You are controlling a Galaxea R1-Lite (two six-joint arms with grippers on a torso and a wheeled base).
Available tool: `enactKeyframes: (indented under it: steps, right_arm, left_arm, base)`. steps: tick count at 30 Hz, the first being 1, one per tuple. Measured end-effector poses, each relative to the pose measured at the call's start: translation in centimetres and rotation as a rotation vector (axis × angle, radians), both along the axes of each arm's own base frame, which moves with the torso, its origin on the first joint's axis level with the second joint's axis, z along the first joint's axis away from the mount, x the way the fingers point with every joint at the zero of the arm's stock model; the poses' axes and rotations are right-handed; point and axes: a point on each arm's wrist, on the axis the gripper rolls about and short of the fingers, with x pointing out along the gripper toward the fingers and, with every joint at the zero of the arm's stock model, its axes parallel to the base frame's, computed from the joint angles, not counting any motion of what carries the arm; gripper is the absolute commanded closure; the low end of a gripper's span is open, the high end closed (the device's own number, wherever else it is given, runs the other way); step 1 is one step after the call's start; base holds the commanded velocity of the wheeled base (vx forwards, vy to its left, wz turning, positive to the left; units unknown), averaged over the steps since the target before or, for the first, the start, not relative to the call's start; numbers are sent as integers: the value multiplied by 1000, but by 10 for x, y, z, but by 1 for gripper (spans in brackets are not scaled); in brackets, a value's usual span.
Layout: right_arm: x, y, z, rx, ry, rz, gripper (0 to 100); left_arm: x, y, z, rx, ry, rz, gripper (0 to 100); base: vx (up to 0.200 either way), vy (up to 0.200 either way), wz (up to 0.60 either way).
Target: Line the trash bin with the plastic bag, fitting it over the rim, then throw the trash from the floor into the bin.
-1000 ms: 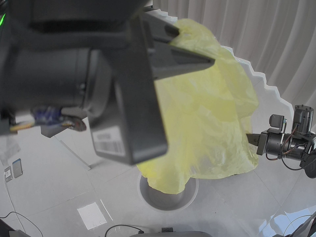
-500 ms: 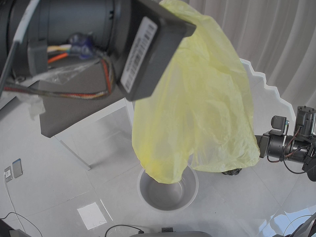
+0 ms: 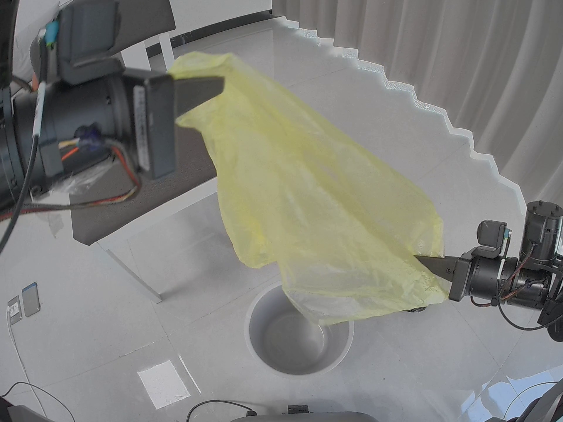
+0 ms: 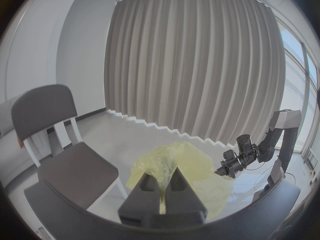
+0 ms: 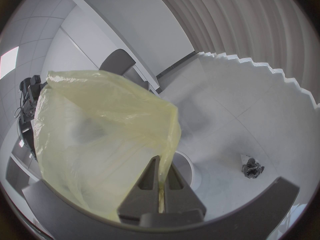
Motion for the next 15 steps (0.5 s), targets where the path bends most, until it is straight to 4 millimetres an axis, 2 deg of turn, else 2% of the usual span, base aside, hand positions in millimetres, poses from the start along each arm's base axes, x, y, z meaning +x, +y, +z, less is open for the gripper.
enactKeyframes:
  steps: [3, 7, 15]
  right_arm:
    - [1, 3, -6, -6, 26, -13, 100]
    - [4, 5, -12, -11, 58, -25, 100]
    - [13, 9, -27, -28, 115, -38, 100]
  left_arm:
    - [4, 17, -17, -19, 73, -16, 100]
    - [4, 29, -44, -49, 192, -22, 100]
    - [8, 34, -95, -88, 336, -7, 100]
  base:
    - [0, 0, 0]
    - [0, 0, 0]
    - [0, 0, 0]
